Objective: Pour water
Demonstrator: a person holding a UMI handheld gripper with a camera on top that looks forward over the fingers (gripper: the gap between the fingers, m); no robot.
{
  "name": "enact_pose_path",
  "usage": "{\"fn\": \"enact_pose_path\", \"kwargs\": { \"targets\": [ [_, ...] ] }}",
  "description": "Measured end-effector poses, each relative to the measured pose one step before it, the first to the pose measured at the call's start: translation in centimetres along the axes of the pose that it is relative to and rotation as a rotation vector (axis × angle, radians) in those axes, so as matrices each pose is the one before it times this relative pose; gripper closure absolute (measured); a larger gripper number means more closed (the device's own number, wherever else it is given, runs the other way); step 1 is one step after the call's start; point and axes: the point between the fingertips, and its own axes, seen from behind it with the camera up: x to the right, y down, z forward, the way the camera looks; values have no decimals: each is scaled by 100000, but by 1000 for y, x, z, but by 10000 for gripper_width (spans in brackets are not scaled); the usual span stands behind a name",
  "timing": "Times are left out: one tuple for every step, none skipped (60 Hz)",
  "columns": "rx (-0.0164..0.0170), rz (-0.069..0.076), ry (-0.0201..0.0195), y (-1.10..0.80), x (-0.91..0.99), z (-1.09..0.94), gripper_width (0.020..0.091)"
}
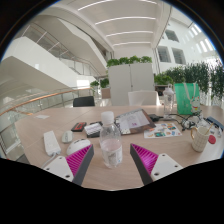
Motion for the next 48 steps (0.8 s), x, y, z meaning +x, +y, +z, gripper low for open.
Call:
{"fn": "enact_pose_path", "kwargs": {
  "targets": [
    [169, -268, -446, 151, 260, 1196, 265],
    [27, -240, 111, -6, -203, 314, 270],
    [-30, -300, -33, 6, 26, 562, 270],
    [-133, -350, -125, 85, 74, 641, 269],
    [-349, -341, -143, 114, 54, 584, 270],
    [-388, -266, -227, 102, 44, 588, 271],
    [-220, -215, -246, 40, 49, 573, 271],
    [100, -219, -322, -29, 15, 533, 268],
    [367, -175, -348, -17, 230, 633, 268],
    [453, -242, -128, -62, -8, 559, 267],
    [290, -175, -153, -95, -8, 426, 267],
    [130, -249, -288, -15, -28, 361, 269],
    [38, -268, -416, -1, -61, 378, 270],
    [149, -188, -448, -41, -71, 329, 268],
    [351, -51, -454, -62, -83, 334, 267],
    [527, -80, -453, -83, -68, 299, 268],
    [350, -299, -775, -125, -6, 243, 280],
    [347, -269, -790, 106, -124, 314, 312],
    [12, -325, -857, 65, -152, 226, 378],
    [-286, -331, -1103, 143, -227, 213, 473],
    [-116, -231, -1594, 59, -378, 154, 569],
    [405, 52, -146, -49, 34, 92, 581],
    [387, -495, 1043, -50, 235, 93, 581],
    [251, -468, 758, -12, 118, 45, 586],
    [270, -643, 14, -51, -86, 48, 599],
    [237, -700, -63, 22, -35, 85, 618],
    [310, -715, -102, -51, -95, -42, 630],
    [596, -1127, -69, -106, -1, 3, 649],
    [288, -1104, -291, 16, -84, -15, 654],
    [412, -775, -434, -30, -116, -18, 673],
    [299, -488, -179, -20, -40, -4, 683],
    [21, -148, 18, 27, 9, -10, 685],
    [1, 573, 289, -30, 46, 29, 710],
    [-651, 778, 532, 143, 52, 107, 710],
    [-221, 1362, 328, -36, 164, -7, 710],
    [-610, 1201, -62, 81, 43, 30, 733],
    [-368, 638, 68, 47, 42, -2, 734],
    [-106, 482, -84, -5, -21, -6, 734],
    [70, -149, -441, 37, -68, -7, 734],
    [-36, -362, -126, 8, -25, -14, 735],
    [-260, -114, -214, 57, -49, -16, 735],
    [-234, 124, -52, 28, -21, -10, 735],
    [-295, 333, 133, 48, 28, 4, 734],
    [-285, 664, 105, 34, 10, 18, 735],
    [-412, 728, 9, 23, -26, -15, 734],
    [-1139, 627, 41, -85, 145, 90, 735],
    [-1146, 506, -376, 1, -33, 15, 735],
    [-1046, 846, -941, -66, 76, -117, 735]
  ]
}}
